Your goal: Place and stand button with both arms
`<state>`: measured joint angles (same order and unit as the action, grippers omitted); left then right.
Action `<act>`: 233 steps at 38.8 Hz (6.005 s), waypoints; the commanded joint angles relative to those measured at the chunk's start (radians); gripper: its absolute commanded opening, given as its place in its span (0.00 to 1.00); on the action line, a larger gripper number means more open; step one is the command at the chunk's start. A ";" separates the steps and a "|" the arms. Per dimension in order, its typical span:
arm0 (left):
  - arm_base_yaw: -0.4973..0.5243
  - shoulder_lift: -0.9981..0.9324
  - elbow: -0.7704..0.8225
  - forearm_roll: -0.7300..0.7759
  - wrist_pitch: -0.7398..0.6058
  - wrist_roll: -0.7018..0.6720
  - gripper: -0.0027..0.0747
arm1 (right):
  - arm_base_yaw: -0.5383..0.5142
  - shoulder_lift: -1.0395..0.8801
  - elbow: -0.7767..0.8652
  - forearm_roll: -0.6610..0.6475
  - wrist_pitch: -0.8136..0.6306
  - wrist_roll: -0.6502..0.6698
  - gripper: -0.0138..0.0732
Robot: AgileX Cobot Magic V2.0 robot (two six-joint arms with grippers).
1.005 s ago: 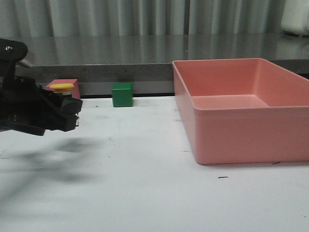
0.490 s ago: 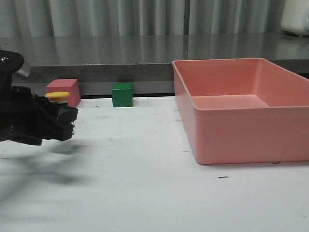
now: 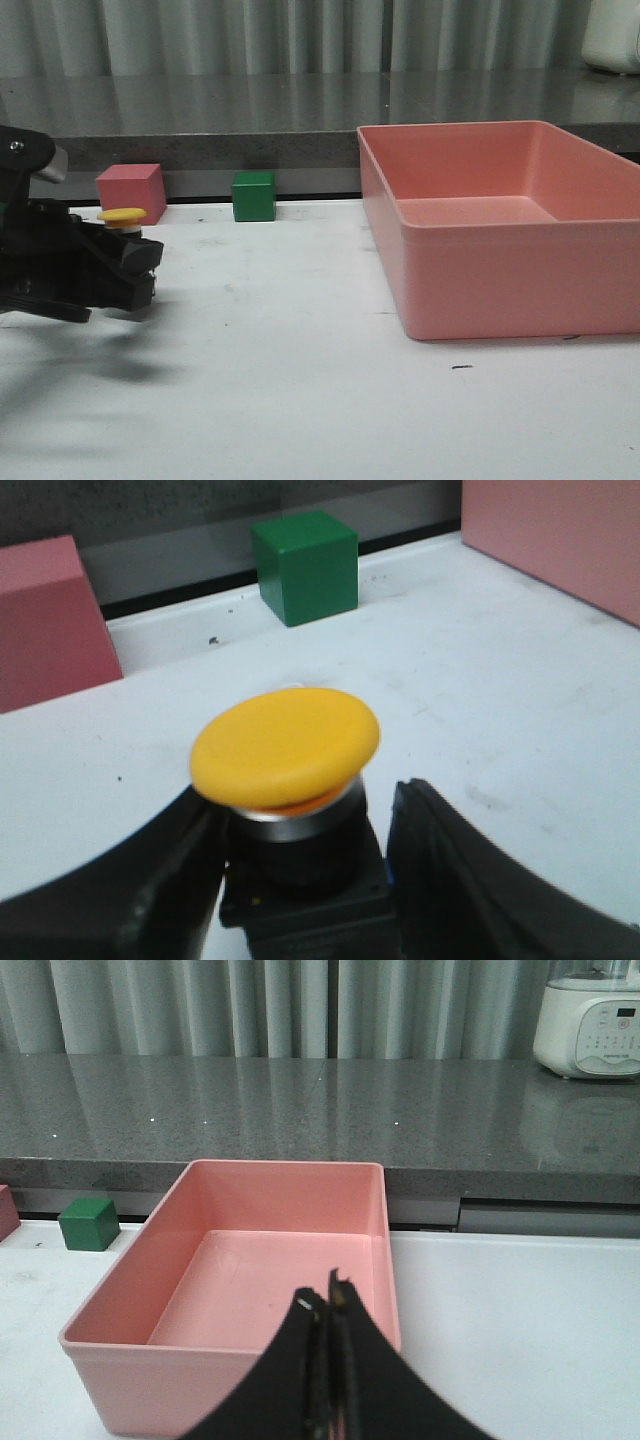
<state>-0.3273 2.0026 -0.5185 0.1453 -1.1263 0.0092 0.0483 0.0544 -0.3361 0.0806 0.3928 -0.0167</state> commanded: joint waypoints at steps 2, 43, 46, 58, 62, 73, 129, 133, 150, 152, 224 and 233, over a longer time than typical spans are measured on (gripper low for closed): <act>0.001 -0.032 0.000 -0.015 -0.123 0.001 0.32 | -0.004 0.010 -0.028 -0.011 -0.089 -0.006 0.08; 0.001 -0.032 0.052 -0.029 -0.173 0.003 0.62 | -0.004 0.010 -0.028 -0.011 -0.089 -0.006 0.08; 0.001 -0.034 0.055 -0.027 -0.176 0.003 0.62 | -0.004 0.010 -0.028 -0.011 -0.089 -0.006 0.08; -0.001 -0.182 0.115 0.000 -0.115 0.003 0.62 | -0.004 0.010 -0.028 -0.011 -0.089 -0.006 0.08; -0.003 -0.284 0.109 0.030 0.052 0.003 0.62 | -0.004 0.010 -0.028 -0.011 -0.089 -0.006 0.08; -0.065 -0.608 0.102 -0.020 0.351 -0.139 0.62 | -0.004 0.010 -0.028 -0.011 -0.089 -0.006 0.08; -0.089 -1.941 0.065 -0.134 1.599 -0.164 0.01 | -0.004 0.010 -0.028 -0.011 -0.089 -0.006 0.08; -0.089 -1.941 0.065 -0.134 1.599 -0.164 0.01 | -0.004 0.010 -0.028 -0.011 -0.089 -0.006 0.08; -0.089 -1.941 0.065 -0.134 1.599 -0.164 0.01 | -0.004 0.010 -0.028 -0.011 -0.089 -0.006 0.08; -0.089 -1.941 0.065 -0.134 1.601 -0.164 0.01 | -0.004 0.010 -0.028 -0.011 -0.089 -0.006 0.08; 0.418 -2.032 0.529 -0.160 1.225 -0.129 0.01 | -0.004 0.011 -0.028 -0.011 -0.089 -0.006 0.08; 0.418 -2.032 0.529 -0.160 1.225 -0.129 0.01 | -0.004 0.011 -0.028 -0.011 -0.090 -0.006 0.08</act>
<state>0.0910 -0.0051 0.0036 -0.0068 0.1854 -0.1189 0.0483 0.0544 -0.3361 0.0806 0.3908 -0.0167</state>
